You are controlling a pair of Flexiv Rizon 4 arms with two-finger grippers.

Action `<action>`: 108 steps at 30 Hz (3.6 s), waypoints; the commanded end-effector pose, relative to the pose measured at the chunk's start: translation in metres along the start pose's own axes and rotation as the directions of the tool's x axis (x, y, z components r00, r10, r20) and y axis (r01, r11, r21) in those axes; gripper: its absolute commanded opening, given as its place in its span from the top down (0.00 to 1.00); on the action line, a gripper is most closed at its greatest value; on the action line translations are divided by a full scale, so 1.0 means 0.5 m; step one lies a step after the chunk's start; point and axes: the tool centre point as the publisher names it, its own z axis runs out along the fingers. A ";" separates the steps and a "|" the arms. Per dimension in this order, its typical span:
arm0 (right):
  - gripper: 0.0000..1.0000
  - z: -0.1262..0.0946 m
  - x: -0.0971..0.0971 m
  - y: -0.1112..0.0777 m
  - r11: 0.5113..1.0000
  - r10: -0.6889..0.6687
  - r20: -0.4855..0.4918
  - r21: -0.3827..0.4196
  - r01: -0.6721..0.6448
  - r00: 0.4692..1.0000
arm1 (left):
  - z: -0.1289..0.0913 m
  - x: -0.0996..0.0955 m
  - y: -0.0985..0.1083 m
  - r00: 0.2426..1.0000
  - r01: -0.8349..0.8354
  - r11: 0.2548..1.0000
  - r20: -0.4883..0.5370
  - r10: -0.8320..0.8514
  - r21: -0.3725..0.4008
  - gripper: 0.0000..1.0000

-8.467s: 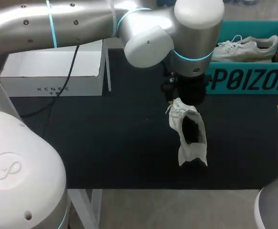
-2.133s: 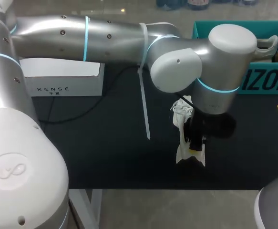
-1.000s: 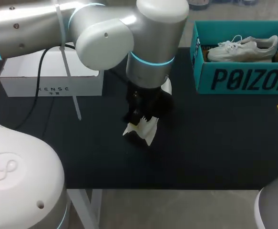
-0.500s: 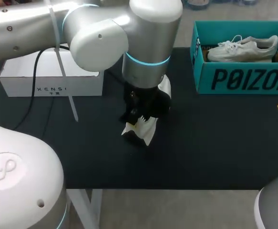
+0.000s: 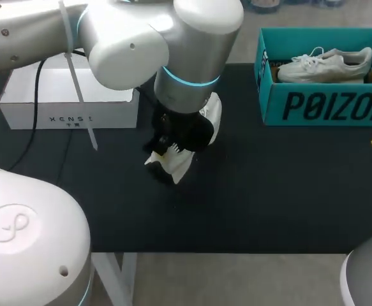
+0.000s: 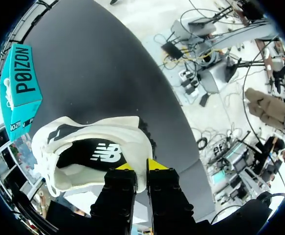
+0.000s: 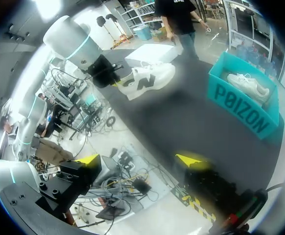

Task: Take the shoe out of the shoebox, open the shoe tongue, remove and reinsert the insole, then place the shoe into the shoebox

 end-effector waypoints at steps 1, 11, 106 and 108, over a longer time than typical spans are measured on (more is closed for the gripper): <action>0.00 -0.001 -0.003 0.005 1.000 0.002 -0.003 0.006 -0.002 1.000 | -0.030 0.044 0.079 0.995 -0.053 0.999 0.079 0.052 0.012 1.00; 0.00 -0.001 -0.003 0.005 1.000 0.002 -0.003 0.006 -0.002 1.000 | -0.017 0.084 0.213 0.926 -0.303 0.952 0.227 0.303 -0.035 1.00; 0.00 -0.001 -0.003 0.005 1.000 0.002 -0.003 0.006 -0.002 1.000 | 0.163 -0.004 1.005 0.439 -0.846 0.476 0.194 0.877 -0.240 1.00; 0.00 -0.001 -0.003 0.005 1.000 0.002 -0.003 0.006 -0.002 1.000 | 0.174 -0.010 1.017 0.446 -0.843 0.483 0.197 0.873 -0.234 1.00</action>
